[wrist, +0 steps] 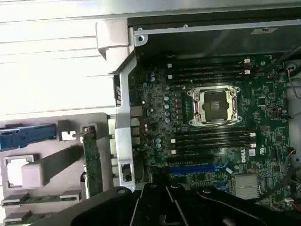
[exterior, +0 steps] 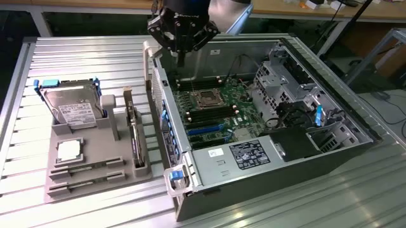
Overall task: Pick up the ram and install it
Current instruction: 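Reach for the ram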
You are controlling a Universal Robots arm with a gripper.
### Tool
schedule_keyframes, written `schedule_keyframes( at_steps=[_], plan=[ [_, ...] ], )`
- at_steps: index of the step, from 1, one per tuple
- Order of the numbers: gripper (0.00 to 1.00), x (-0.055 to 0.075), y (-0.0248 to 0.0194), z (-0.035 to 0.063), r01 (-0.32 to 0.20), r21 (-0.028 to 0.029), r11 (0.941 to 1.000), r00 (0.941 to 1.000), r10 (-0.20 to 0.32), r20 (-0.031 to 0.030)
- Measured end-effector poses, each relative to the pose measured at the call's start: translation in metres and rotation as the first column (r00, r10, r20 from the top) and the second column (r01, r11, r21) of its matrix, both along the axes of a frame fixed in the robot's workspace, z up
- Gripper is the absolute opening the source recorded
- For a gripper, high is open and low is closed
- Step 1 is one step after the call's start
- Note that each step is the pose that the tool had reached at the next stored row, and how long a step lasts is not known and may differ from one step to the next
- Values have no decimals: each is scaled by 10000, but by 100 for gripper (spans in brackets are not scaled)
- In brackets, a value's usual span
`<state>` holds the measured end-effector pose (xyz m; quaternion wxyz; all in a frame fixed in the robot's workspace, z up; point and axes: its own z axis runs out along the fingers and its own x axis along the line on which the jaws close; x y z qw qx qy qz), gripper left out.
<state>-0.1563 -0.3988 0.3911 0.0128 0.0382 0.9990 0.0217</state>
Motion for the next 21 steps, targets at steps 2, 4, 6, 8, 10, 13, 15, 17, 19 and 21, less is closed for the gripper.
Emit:
schedule_keyframes(
  at_steps=[2,4,6,8,10,13,15,17,19,21],
  plan=[
    [10,-220,-7,-5,-2,5,10000,10000,2,-1],
    [10,-440,-11,-13,-3,6,10000,10000,3,0],
    [10,-641,-39,-36,-2,8,10000,10000,2,0],
    [10,-763,-69,-56,0,8,10000,10000,0,0],
    [10,-850,-93,-70,-1,8,10000,10000,1,-1],
    [10,-1024,-129,-91,0,10,10000,10000,0,-1],
    [10,-1275,-146,-92,-1,10,10000,10000,1,-1],
    [10,-1449,-146,-87,-3,10,10000,10000,3,-1],
    [10,-1559,-147,-85,0,12,10000,10000,0,1],
    [10,-1674,-147,-80,-2,10,10000,10000,2,-1]
  ],
)
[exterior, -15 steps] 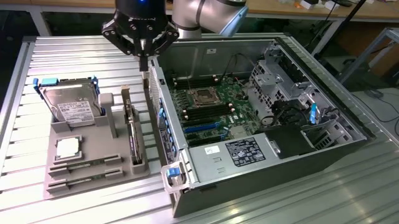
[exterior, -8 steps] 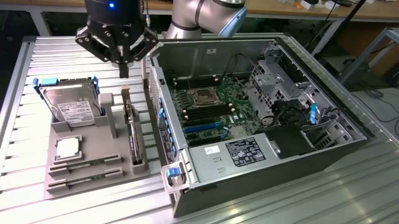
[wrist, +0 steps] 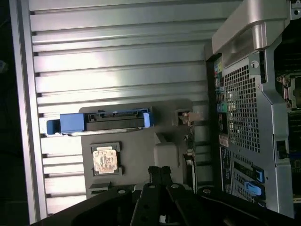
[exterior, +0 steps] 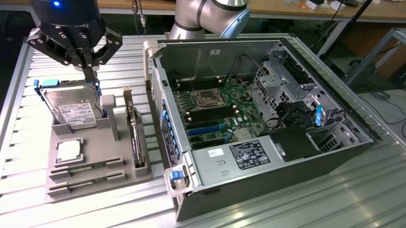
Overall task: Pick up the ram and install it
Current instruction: 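Reach for the ram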
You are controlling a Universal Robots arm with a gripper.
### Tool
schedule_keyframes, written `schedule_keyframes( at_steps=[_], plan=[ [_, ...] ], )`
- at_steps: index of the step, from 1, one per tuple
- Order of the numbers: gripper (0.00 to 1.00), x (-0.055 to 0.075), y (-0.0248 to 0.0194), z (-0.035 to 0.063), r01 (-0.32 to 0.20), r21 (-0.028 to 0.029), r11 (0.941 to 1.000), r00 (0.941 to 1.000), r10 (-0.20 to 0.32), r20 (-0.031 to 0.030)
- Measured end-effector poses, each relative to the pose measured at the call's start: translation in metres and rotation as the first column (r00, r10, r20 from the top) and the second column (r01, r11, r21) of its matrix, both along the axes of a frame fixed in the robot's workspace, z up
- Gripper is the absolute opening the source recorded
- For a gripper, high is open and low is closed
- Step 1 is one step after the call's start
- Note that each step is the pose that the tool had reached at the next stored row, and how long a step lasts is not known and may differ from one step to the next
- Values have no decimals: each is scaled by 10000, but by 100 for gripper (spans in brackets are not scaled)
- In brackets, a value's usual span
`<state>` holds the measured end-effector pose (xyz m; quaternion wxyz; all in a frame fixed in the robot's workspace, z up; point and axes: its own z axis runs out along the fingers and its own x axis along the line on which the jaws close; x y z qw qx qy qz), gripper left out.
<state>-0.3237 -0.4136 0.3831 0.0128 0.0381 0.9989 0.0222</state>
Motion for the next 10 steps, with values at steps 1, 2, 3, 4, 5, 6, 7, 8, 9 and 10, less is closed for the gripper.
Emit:
schedule_keyframes(
  at_steps=[1,2,3,4,5,6,7,8,9,10],
  plan=[
    [10,-46,0,1,0,0,10000,10000,0,1],
    [10,-158,0,1,2,3,10000,10000,-2,15],
    [10,-173,0,1,2,1,10000,10000,-2,16],
    [10,-172,0,2,1,0,10000,10000,-1,16],
    [10,-172,0,1,0,1,10000,10000,0,16],
    [10,-172,0,2,1,1,10000,10000,-1,16],
    [10,-172,0,2,1,1,10000,10000,-1,16],
    [10,-172,0,2,1,1,10000,10000,-1,16],
    [10,-172,0,2,1,1,10000,10000,-1,16],
    [10,-172,0,2,1,0,10000,10000,-1,16]
  ],
)
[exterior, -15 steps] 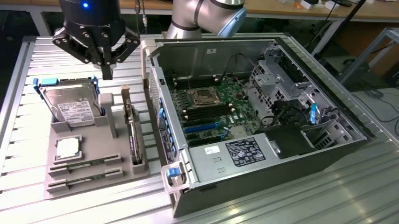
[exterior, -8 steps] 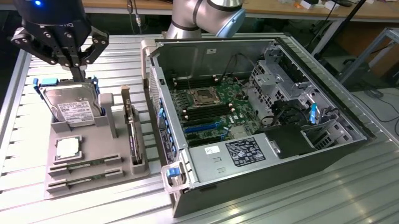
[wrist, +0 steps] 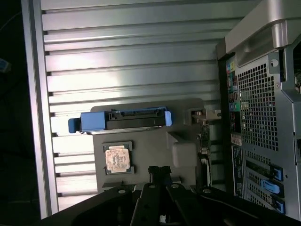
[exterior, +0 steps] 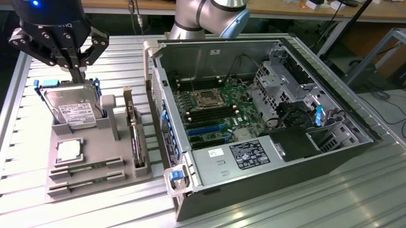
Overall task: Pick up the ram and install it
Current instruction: 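Reach for the ram, then pick up the ram and move it above insertion slot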
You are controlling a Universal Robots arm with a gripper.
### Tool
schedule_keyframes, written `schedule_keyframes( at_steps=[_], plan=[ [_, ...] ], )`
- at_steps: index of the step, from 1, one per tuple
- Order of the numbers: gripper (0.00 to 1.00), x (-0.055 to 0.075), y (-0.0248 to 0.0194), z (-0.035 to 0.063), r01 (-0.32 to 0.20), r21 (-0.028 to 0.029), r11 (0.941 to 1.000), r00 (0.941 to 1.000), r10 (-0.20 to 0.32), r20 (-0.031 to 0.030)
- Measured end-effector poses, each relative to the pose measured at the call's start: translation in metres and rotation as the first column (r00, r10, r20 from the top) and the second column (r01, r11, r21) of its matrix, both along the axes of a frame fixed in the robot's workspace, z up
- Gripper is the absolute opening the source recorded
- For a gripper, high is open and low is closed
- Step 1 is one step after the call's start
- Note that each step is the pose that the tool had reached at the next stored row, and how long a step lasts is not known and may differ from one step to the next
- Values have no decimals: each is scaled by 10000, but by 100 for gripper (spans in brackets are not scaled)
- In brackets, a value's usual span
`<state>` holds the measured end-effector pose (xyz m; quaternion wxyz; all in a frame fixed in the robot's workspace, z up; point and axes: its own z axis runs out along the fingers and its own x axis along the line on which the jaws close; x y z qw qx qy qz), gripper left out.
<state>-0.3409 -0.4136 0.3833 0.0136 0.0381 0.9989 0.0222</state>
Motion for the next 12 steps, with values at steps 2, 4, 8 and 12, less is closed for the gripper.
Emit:
schedule_keyframes(
  at_steps=[2,4,8,12],
  plan=[
    [10,0,0,0,0,0,10000,10000,0,0],
    [10,0,0,0,0,0,10000,10000,0,0],
    [10,0,0,0,0,0,10000,10000,0,0],
    [10,-1,-17,-1,-1,1,10000,10000,1,1]
  ],
)
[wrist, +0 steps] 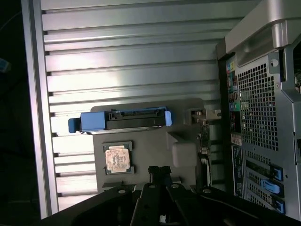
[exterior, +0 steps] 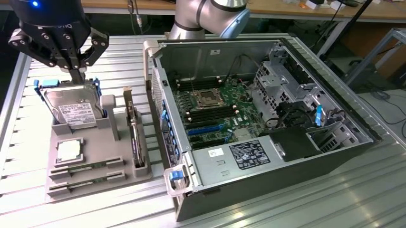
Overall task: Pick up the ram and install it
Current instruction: 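Pick up the ram and move it above insertion slot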
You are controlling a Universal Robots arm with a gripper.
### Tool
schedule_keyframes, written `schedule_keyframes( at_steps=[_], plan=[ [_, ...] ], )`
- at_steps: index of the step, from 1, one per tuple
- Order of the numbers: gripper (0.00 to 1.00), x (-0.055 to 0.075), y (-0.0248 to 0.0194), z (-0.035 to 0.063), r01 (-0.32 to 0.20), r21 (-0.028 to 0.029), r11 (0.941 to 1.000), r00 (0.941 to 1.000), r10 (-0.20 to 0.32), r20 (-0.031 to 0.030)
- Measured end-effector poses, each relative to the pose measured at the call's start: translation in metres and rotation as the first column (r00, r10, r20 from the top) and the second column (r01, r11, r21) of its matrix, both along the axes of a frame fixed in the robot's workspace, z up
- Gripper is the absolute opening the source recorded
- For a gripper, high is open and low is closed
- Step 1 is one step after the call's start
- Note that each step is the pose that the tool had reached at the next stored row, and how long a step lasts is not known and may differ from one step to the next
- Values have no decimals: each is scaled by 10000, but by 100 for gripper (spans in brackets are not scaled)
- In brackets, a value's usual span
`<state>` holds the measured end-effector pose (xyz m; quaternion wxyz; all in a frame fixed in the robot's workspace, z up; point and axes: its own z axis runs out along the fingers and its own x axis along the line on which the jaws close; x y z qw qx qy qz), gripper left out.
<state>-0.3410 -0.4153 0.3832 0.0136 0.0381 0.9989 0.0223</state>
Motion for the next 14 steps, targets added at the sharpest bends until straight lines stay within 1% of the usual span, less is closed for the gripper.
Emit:
schedule_keyframes(
  at_steps=[2,3,4,5,6,7,8,9,10,12,13,14],
  plan=[
    [10,0,-93,0,1,3,10000,10000,-1,0],
    [10,0,-163,0,1,4,10000,10000,-1,-1],
    [10,1,-218,1,-1,7,10000,10000,1,-1],
    [10,0,-254,0,0,11,10000,10000,0,-1],
    [10,-2,-343,0,2,21,10000,10000,-2,0],
    [11,-6,-423,-1,0,30,10000,10000,0,0],
    [16,-10,-497,-2,0,45,10000,10000,0,0],
    [23,-15,-568,-6,0,73,10000,10000,0,0],
    [30,-28,-625,-14,-57,98,9999,10000,57,-2],
    [30,-37,-643,-34,-482,102,9988,9988,482,0],
    [30,-37,-644,-41,-798,100,9968,9968,798,-2],
    [30,-37,-645,-51,-1138,102,9934,9935,1138,0]
  ],
)
